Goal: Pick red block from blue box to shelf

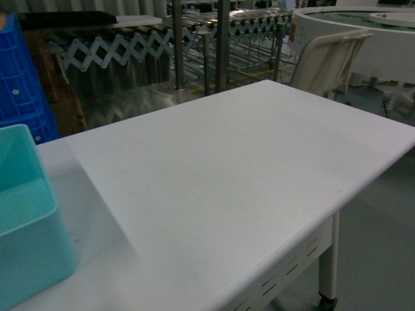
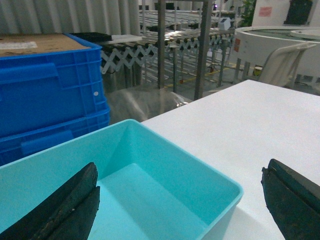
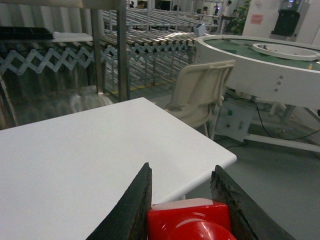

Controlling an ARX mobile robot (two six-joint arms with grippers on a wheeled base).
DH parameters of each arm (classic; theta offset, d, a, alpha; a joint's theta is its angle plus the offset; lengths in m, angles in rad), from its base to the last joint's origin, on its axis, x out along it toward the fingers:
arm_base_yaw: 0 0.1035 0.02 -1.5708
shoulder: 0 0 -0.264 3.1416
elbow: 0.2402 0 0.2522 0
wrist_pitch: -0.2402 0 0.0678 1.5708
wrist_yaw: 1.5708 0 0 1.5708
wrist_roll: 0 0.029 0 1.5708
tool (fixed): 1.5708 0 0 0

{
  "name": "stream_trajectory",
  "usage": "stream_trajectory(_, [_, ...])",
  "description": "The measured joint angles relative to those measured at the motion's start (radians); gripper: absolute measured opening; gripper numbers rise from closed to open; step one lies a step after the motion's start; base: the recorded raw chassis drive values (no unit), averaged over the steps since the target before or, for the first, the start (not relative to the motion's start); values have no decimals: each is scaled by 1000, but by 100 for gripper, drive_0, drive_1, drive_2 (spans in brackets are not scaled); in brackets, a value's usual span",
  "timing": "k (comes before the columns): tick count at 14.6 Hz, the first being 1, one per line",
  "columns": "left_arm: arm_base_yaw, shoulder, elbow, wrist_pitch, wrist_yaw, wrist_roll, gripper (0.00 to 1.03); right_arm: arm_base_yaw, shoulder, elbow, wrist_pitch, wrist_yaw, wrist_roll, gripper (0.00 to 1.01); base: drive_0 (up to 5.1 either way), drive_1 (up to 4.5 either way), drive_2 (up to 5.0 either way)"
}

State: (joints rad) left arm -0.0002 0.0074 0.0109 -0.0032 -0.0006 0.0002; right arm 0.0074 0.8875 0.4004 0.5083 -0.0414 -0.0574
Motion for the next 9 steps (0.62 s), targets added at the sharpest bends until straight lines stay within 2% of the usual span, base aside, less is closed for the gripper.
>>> stream_trajectory(9, [0,0,0,1,-2,0,98,5,-4,-1,2,-3,0,29,143,-63,-603])
